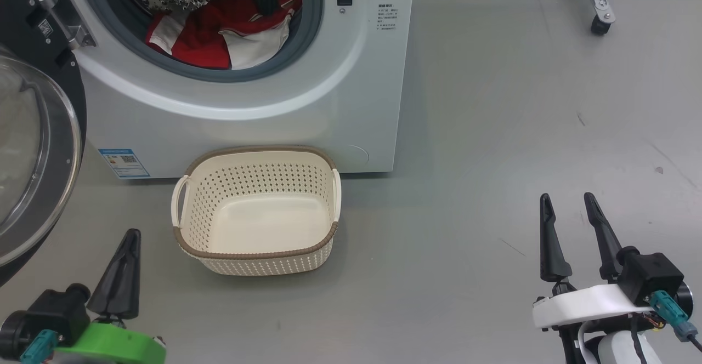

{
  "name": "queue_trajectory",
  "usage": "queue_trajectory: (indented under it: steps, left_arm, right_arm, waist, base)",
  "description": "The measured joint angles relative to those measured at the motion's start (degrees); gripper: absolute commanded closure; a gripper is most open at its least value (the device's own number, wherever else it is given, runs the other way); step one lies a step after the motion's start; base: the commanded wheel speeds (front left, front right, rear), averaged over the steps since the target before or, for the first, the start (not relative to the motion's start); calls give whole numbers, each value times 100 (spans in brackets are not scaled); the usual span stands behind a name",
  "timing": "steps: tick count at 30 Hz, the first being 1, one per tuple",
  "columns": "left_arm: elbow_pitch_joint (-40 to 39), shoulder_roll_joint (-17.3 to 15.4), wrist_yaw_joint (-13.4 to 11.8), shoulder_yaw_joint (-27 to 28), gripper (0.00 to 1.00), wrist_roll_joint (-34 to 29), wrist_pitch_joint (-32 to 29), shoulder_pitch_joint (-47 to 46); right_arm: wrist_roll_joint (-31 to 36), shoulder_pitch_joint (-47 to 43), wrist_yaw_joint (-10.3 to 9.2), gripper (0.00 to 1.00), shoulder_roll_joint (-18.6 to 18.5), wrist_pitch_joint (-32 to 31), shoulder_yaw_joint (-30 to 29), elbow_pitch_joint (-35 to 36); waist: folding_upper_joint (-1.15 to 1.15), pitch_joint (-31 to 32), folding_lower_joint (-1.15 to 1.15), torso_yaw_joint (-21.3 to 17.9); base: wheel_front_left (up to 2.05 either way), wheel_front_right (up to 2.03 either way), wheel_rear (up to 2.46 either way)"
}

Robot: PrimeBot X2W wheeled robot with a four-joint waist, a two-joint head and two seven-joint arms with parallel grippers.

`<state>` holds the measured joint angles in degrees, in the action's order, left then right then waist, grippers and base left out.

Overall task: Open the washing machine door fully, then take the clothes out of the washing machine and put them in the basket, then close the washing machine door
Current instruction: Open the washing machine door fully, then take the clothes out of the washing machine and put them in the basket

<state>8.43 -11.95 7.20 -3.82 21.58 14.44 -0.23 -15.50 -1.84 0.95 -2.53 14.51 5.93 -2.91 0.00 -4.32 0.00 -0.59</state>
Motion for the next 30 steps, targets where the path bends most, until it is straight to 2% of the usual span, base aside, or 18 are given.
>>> queue_trajectory:
  steps: [4,5,6,7,14,30]
  left_arm:
    - [-131,47,0,-99,100,-1,0,82]
    - [-163,48,0,-96,91,-1,0,82]
    - [-182,52,0,-91,56,-1,0,82]
    - [-193,66,0,-76,0,-2,0,83]
    - [-175,192,0,-40,0,7,0,213]
    - [-319,157,0,-203,0,186,0,236]
  right_arm:
    - [0,-79,0,0,2,0,-62,75]
    - [0,-93,0,0,3,0,-68,84]
    - [0,-108,0,0,3,0,-74,91]
    - [1,-114,0,0,3,0,-79,99]
    - [8,-157,0,0,8,0,-115,147]
    - [10,-232,49,0,16,0,-124,148]
  waist:
    - [0,-4,0,-33]
    - [0,-6,0,-40]
    - [0,-8,0,-47]
    - [0,-9,0,-54]
    - [0,-15,0,-77]
    - [0,2,0,-14]
  base:
    - [0,0,0]
    - [0,0,0]
    - [0,0,0]
    - [0,0,0]
    - [0,0,0]
    - [0,0,0]
